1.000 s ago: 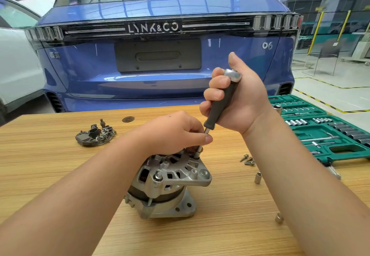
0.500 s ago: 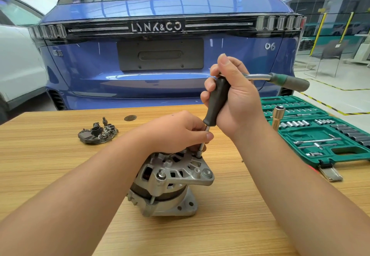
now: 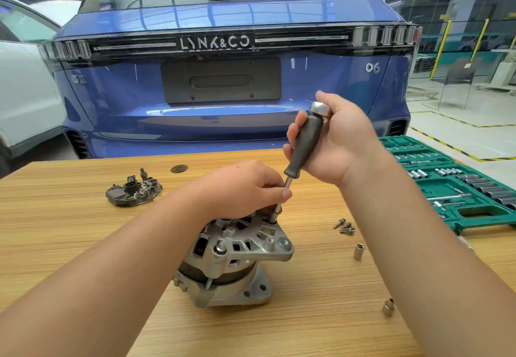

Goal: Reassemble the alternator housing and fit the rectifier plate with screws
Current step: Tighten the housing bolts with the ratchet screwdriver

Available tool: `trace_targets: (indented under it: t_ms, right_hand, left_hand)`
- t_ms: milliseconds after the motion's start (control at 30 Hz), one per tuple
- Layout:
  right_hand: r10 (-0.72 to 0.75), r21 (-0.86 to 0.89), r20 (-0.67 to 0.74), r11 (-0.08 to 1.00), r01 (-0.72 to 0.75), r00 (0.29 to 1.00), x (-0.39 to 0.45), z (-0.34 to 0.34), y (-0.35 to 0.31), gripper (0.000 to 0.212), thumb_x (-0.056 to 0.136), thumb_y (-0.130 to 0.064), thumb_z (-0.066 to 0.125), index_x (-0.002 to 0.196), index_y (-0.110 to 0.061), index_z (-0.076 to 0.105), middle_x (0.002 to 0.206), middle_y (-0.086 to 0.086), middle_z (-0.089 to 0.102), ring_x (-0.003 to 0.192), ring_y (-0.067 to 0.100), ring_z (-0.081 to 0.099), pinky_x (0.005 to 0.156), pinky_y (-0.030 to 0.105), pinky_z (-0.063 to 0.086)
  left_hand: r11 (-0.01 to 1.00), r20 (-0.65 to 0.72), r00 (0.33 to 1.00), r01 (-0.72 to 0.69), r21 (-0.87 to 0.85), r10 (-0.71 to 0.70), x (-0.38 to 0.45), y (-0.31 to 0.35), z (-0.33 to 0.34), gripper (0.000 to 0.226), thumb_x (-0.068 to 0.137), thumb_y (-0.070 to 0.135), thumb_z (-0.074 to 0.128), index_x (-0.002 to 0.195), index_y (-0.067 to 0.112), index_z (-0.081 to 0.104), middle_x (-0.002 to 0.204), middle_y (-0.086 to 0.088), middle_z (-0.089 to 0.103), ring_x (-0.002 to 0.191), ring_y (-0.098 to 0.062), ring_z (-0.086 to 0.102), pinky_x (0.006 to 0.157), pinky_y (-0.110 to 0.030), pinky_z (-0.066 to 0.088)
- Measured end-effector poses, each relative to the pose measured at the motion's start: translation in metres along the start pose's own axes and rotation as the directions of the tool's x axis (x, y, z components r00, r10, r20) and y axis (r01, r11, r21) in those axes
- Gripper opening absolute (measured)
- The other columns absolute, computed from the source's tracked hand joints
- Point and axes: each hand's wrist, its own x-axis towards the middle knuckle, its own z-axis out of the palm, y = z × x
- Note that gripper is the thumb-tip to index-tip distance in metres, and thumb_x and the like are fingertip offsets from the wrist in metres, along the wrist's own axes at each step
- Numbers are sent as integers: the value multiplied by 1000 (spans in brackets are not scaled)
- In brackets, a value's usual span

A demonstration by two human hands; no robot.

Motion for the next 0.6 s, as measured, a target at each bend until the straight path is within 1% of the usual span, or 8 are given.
trace_targets:
  t_ms: [67, 167, 233, 267, 333, 467, 533, 600]
  right_hand:
    - [39, -94, 52, 995, -34, 998, 0, -5, -7, 23, 98, -41, 52, 94, -18, 50, 61, -5, 56, 52, 18, 59, 83, 43, 50]
    - [31, -243, 132, 970, 2, 991, -3, -6, -10, 27, 96, -38, 52, 105, -12, 52, 57, -4, 52, 50, 20, 55, 78, 46, 53]
    - [9, -270, 177, 962, 40, 984, -4, -3, -9, 30, 95, -37, 48, 109, -11, 52, 56, -4, 49, 50, 19, 52, 75, 45, 54]
    - [0, -263, 194, 963, 52, 981, -5, -2, -8, 31, 94, -37, 46, 110, -11, 51, 56, -3, 48, 49, 19, 50, 74, 44, 53]
    - [-16, -227, 203, 972, 63, 979, -6, 0, -5, 34, 93, -36, 42, 113, -10, 52, 56, -3, 46, 48, 18, 47, 71, 42, 51]
    - [-68, -81, 159, 993, 82, 985, -5, 2, -1, 38, 92, -32, 35, 114, -7, 53, 55, 1, 45, 46, 18, 42, 64, 34, 44]
    - [-125, 34, 104, 992, 122, 987, -5, 4, 4, 34, 92, -29, 35, 110, -7, 54, 56, 3, 50, 45, 18, 43, 64, 32, 41]
    - [-215, 193, 30, 959, 205, 976, -5, 8, 14, 23, 92, -26, 40, 102, -10, 54, 61, 5, 58, 47, 19, 49, 63, 29, 41]
  left_hand:
    - [1000, 10, 1000, -9, -3, 9, 0, 0, 0, 31, 100, 55, 52, 82, 34, 66, 71, 12, 61, 60, 2, 51, 55, -27, 34]
    - [999, 38, 999, -31, -30, 32, -1, 0, -1, 28, 98, 57, 53, 74, 47, 62, 67, 21, 59, 57, 1, 50, 54, -27, 33]
    - [998, 43, 999, -29, -59, 31, -1, -1, -2, 25, 97, 57, 55, 73, 55, 60, 60, 23, 56, 53, 1, 48, 54, -26, 32]
    - [997, 38, 999, -26, -69, 28, -1, -1, -2, 24, 96, 58, 56, 73, 53, 61, 58, 23, 55, 52, 1, 48, 53, -26, 32]
    - [997, 28, 999, -21, -75, 23, -1, -2, -1, 27, 95, 58, 57, 72, 47, 63, 58, 24, 55, 52, 3, 49, 54, -27, 32]
    - [998, 24, 1000, -7, -55, 9, -1, -1, -2, 28, 95, 59, 56, 70, 47, 62, 60, 26, 57, 53, 4, 50, 55, -27, 33]
    - [999, 23, 1000, -1, -50, 3, -1, -1, -2, 30, 96, 59, 56, 72, 42, 63, 60, 25, 57, 52, 4, 49, 55, -28, 34]
    - [999, 24, 1000, -1, -48, 2, -1, -1, -2, 31, 97, 57, 55, 74, 38, 64, 62, 23, 59, 52, 4, 50, 55, -28, 35]
